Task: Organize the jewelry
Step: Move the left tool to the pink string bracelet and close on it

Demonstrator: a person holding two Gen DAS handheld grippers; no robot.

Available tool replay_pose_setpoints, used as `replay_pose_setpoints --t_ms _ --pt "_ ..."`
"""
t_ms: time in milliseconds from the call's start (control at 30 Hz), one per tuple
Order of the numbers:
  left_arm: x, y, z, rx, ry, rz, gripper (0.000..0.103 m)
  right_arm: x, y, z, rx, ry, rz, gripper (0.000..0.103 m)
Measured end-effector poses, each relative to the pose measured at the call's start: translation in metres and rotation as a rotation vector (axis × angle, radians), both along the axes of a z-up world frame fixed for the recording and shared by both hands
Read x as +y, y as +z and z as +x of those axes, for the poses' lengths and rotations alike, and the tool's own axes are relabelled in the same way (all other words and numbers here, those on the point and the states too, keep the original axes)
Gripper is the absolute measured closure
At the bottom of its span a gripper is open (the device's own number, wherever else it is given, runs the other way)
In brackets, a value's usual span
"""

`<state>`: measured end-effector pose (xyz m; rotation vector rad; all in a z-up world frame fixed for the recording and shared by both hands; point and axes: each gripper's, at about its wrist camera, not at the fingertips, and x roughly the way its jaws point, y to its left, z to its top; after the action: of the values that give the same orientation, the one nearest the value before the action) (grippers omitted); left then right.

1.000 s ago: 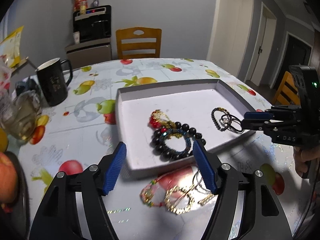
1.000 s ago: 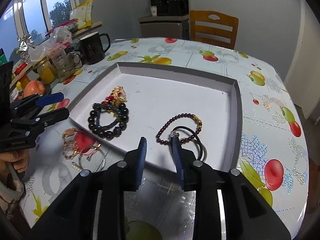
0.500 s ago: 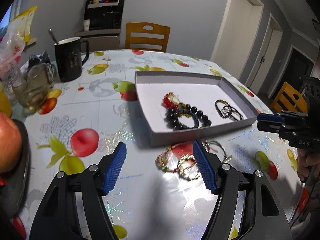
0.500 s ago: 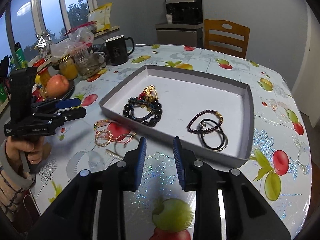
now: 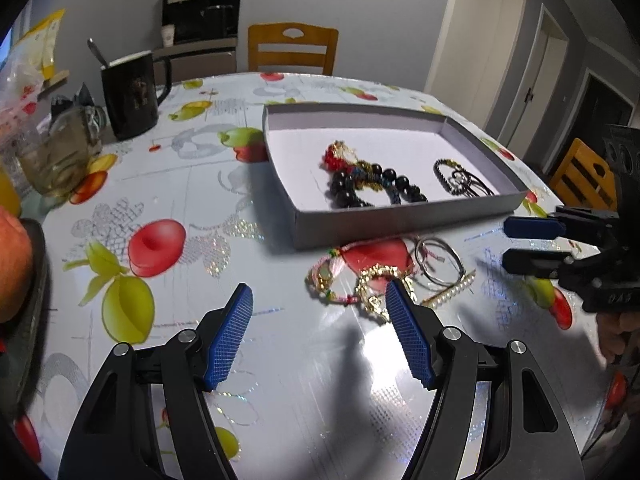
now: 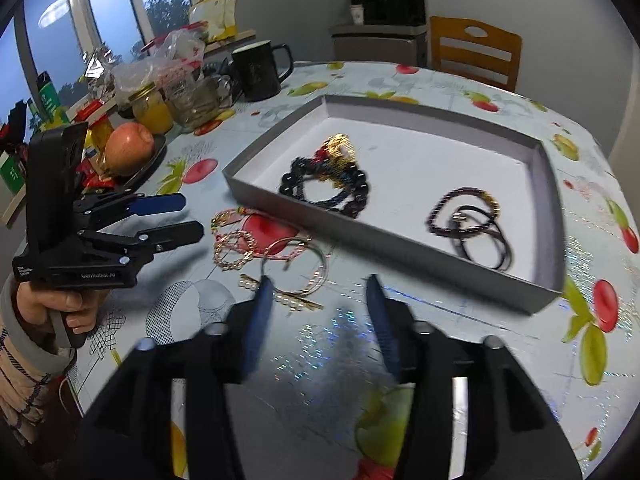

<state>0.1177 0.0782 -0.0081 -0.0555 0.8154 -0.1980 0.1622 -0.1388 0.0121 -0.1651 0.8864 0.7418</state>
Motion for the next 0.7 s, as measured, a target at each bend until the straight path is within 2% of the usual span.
replay_pose_setpoints --t_ms 200,600,667,700 --pt "0.0 0.0 -0.005 -0.005 0.003 0.003 0.033 0.023 -0.012 0.009 0.018 0.021 -0.025 0.042" --pt "-0.001 -0.002 -0.003 0.014 0.01 0.007 0.033 0.044 -0.027 0.021 0.032 0.032 -0.053 0.041" --pt "0.0 -0.003 -0.002 0.021 0.014 0.003 0.033 0.045 -0.027 0.021 0.027 0.032 -0.056 0.046" --pt "0.001 -0.003 -0.002 0.024 0.016 -0.002 0.033 0.046 -0.027 0.02 0.022 0.034 -0.058 0.054"
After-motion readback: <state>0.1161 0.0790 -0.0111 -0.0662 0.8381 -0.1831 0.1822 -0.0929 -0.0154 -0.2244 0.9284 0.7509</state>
